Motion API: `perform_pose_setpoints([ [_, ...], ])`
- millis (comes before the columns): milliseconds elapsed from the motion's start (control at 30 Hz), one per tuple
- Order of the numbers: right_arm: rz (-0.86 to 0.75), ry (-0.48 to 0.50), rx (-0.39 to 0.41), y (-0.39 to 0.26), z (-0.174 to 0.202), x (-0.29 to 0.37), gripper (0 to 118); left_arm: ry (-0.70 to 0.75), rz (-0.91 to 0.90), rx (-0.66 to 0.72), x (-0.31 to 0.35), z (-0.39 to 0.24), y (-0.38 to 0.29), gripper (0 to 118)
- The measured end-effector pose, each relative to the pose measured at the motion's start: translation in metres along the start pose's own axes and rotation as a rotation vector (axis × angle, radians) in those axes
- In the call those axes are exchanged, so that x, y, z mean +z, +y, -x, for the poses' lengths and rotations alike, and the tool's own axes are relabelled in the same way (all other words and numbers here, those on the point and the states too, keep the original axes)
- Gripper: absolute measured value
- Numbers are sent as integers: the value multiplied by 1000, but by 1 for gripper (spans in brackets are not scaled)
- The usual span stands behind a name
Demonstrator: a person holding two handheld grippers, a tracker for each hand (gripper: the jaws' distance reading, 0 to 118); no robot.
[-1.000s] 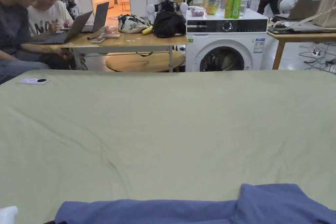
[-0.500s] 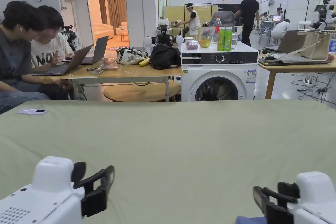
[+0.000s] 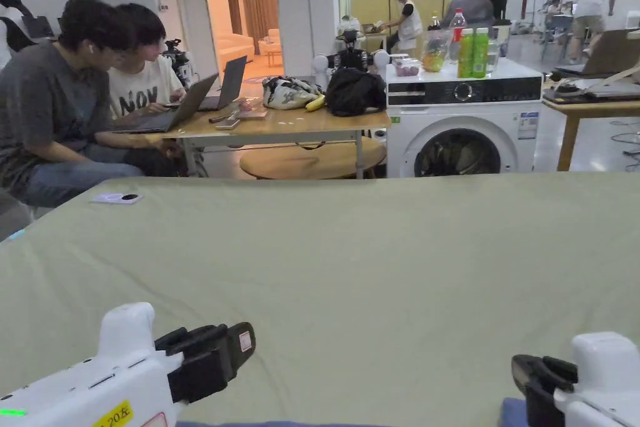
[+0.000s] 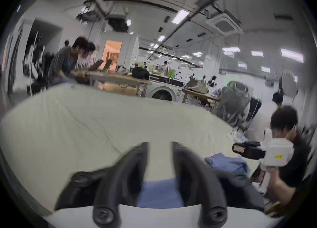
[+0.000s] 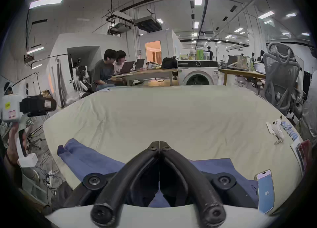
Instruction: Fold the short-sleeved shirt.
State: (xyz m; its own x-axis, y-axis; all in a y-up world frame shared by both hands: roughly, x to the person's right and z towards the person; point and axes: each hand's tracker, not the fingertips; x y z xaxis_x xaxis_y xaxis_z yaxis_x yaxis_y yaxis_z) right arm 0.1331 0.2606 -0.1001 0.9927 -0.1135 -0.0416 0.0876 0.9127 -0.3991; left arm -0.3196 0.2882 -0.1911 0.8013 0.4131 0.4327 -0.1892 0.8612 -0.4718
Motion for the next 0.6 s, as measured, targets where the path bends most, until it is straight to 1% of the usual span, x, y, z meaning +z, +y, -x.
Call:
perform_pose_setpoints([
  [33,4,1,1,-1,-3,3,0,-16,47,97,3,24,-3,87],
  [67,15,3,-3,-3,-7,5,0,-7,102,183,6,48,-9,91],
  [200,53,18,-65,-14,-19,14,0,100,173,410,10,126,-47,91],
  [267,74,17,-89,-17,-22,18,0,108,197,529,1,154,-67,91],
  [333,82,8,-99,-21,-26,22,0,87,212,609,-9,170,-85,91],
  [367,86,5,-102,-21,-25,24,0,70,229,637,-16,176,-92,91],
  [400,87,1,-107,-22,-26,26,0,44,230,673,-20,166,-97,90],
  [433,89,0,-111,-23,-27,28,0,8,181,694,-24,166,-100,84],
  [467,91,0,-117,-23,-27,30,0,-33,147,733,-29,166,-102,75],
  [500,90,1,-123,-23,-28,31,0,-47,159,792,-36,164,-104,64],
  [533,89,3,-130,-24,-28,32,0,-39,195,817,-42,160,-108,56],
  [567,90,6,-136,-24,-29,33,0,-41,201,790,-47,157,-109,41],
  [600,90,7,-140,-24,-29,33,0,-39,220,755,-52,151,-109,8],
])
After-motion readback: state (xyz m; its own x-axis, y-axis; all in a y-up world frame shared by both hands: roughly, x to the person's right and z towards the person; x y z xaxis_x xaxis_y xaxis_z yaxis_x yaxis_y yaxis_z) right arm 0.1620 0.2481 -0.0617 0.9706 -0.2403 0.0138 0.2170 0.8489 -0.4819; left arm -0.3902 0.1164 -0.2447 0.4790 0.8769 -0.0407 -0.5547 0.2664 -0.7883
